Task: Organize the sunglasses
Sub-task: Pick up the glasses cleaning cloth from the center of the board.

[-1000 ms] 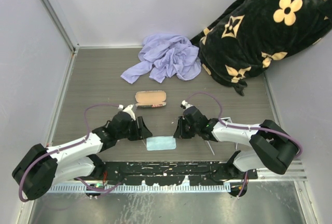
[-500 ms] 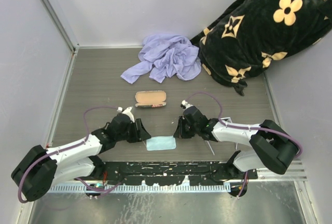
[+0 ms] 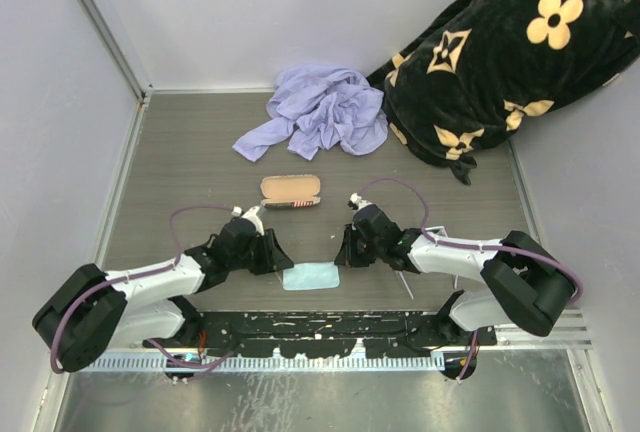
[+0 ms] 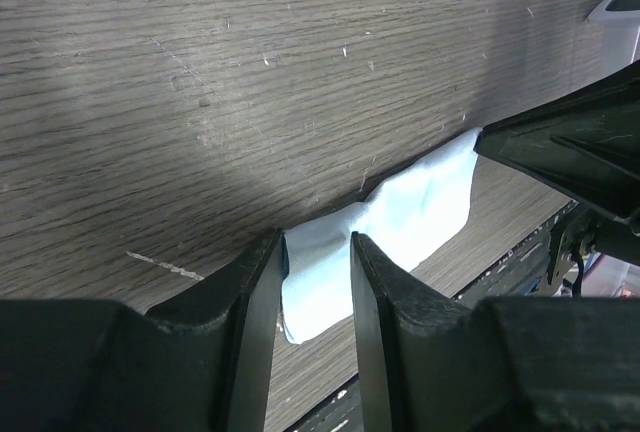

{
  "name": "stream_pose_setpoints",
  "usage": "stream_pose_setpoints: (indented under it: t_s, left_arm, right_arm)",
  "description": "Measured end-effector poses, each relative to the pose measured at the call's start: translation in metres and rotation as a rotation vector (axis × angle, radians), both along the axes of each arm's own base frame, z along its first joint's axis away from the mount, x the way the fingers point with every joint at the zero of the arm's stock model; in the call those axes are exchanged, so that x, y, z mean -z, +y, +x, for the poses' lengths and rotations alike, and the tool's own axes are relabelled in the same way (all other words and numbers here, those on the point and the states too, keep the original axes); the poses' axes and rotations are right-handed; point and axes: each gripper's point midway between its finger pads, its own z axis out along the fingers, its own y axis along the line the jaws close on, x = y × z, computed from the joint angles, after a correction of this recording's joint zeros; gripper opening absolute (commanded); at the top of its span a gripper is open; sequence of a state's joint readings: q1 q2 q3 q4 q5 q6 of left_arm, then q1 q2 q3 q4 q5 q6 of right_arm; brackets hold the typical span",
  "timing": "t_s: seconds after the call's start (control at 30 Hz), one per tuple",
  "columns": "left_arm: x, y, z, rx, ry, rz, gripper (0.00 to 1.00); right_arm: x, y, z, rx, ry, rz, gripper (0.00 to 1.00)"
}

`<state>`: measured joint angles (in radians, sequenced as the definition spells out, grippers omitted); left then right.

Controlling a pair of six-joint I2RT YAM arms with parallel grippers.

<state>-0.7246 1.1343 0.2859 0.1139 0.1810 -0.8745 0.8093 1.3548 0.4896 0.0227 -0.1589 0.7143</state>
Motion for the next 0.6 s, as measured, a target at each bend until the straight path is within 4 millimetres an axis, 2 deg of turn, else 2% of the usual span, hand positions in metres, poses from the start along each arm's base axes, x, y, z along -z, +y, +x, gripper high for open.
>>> stream_pose_setpoints:
  t_s: [0.17,0.4,0.47,0.6]
  left_arm:
    - [0.0006,-0.0002,-0.0007,0.001,0.005,-0.001,0.27]
    - [0.0009,0.0028,-0.0015,-0.006,0.005,0.009,0.09]
    - [0.0001,0.0032,-0.0006,-0.01,0.001,0.01,0.03]
    - [0.0006,0.0044,0.0001,-0.016,-0.001,0.015,0.0]
  right_arm:
    - [0.0,0.0,0.0,0.0,0.0,0.0,0.0]
    - [0.0,0.0,0.0001,0.0,0.0,0.0,0.01]
    - [0.0,0.0,0.0001,0.0,0.0,0.0,0.07]
    - [-0.0001,0.0001,0.0,0.003,0.002,0.001,0.32]
